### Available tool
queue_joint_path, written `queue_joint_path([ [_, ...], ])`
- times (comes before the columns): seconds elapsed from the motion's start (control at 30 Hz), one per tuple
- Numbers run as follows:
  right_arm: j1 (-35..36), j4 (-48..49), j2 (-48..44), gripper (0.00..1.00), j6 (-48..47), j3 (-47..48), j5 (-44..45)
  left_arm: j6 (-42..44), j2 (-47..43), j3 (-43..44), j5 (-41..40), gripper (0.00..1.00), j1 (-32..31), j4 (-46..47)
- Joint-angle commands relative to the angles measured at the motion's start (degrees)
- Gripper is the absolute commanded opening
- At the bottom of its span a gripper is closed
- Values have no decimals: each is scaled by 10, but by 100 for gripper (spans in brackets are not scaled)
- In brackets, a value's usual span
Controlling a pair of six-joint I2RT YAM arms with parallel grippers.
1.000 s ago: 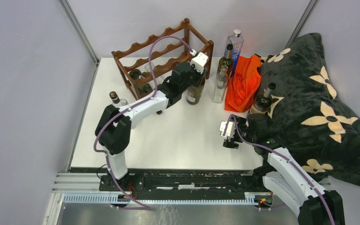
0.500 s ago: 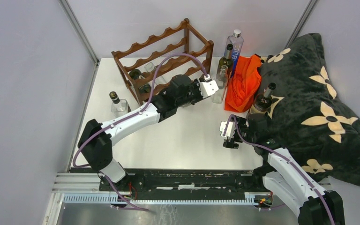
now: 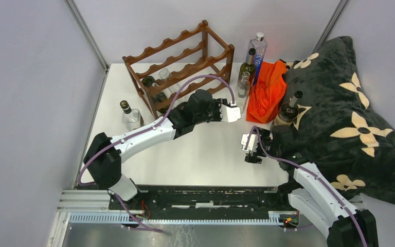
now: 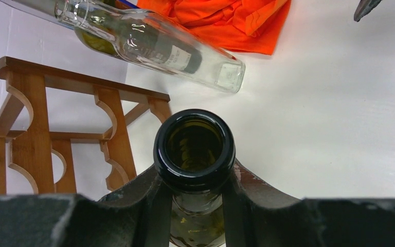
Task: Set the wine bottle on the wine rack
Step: Adjust the wine bottle at the center of the board.
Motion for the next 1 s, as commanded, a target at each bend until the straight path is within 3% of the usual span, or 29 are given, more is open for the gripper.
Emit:
queue_joint_path([
  [0.0, 2, 18, -4, 98, -6, -3, -4, 74, -39, 22, 3, 2, -3, 52],
  [0.97, 4, 19, 0, 98, -8, -4, -7, 180, 39, 101, -6, 2, -17, -27],
])
